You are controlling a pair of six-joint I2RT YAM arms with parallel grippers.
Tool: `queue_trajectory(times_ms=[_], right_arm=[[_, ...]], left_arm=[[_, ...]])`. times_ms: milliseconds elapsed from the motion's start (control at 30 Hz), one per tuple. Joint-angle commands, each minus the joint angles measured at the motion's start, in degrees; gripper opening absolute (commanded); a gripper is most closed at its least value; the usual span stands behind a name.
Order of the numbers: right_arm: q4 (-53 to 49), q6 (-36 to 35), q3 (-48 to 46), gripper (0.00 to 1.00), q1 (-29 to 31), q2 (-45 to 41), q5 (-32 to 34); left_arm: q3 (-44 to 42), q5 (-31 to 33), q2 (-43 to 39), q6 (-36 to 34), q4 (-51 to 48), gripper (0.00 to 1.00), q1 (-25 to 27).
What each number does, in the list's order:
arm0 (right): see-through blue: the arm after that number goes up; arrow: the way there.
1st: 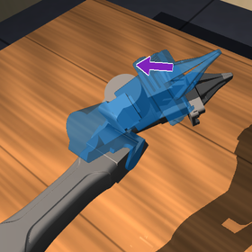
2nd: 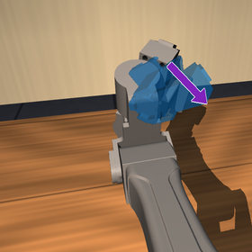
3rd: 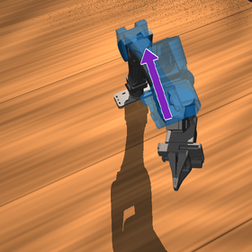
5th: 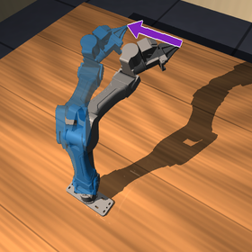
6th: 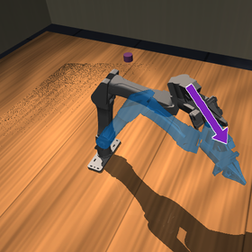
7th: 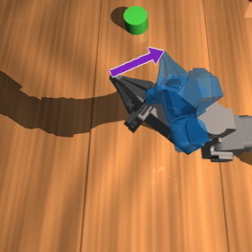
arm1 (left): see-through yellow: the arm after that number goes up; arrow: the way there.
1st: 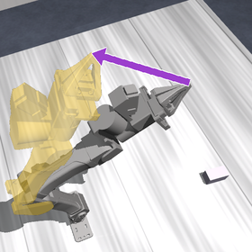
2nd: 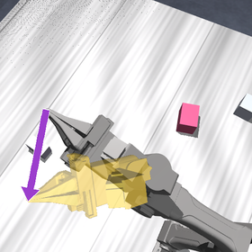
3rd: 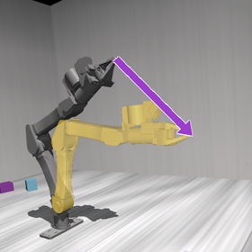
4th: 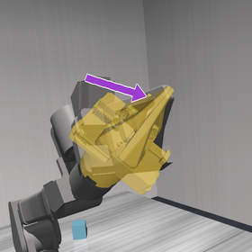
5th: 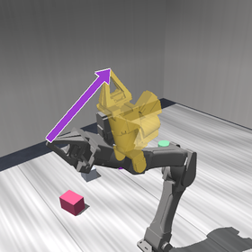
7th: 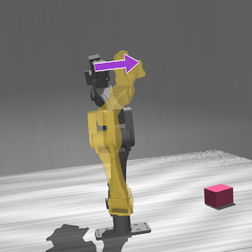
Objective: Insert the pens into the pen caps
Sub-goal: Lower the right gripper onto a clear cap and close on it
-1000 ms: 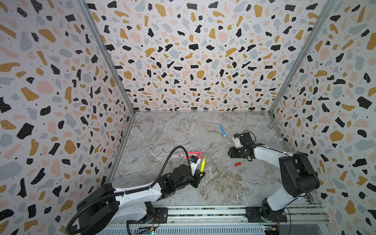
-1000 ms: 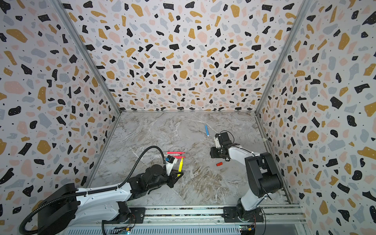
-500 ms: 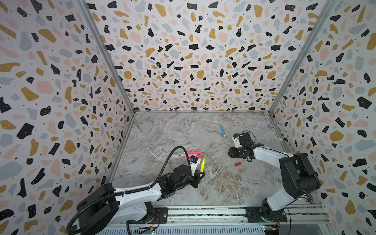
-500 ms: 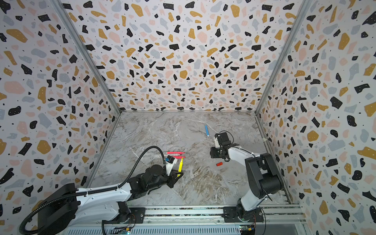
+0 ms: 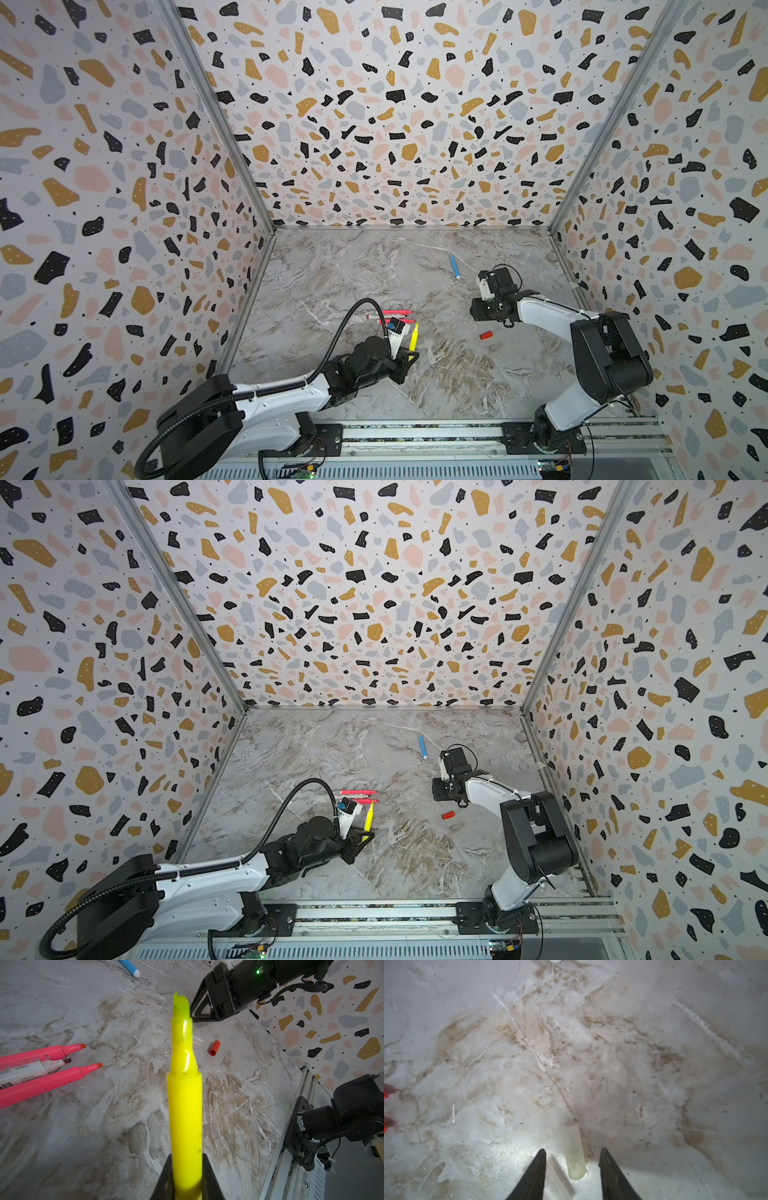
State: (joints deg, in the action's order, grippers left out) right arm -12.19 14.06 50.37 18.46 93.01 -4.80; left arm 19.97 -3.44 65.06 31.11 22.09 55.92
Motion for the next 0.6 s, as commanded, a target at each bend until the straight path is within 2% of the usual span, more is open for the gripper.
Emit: queue_trajectory(times_ms=[0,567], right_arm=[[-2.1,-1.0,2.2,0.43,0.7,0.8,1.4],[-3.4,-1.7,3.9,0.31,2.7,4.3,5.6]], left_arm=[[-0.6,0.6,0.0,-0.3,2.1,0.0,-0.3],[-0.7,0.7,0.1,-0.4,2.2,0.0,-0.3]])
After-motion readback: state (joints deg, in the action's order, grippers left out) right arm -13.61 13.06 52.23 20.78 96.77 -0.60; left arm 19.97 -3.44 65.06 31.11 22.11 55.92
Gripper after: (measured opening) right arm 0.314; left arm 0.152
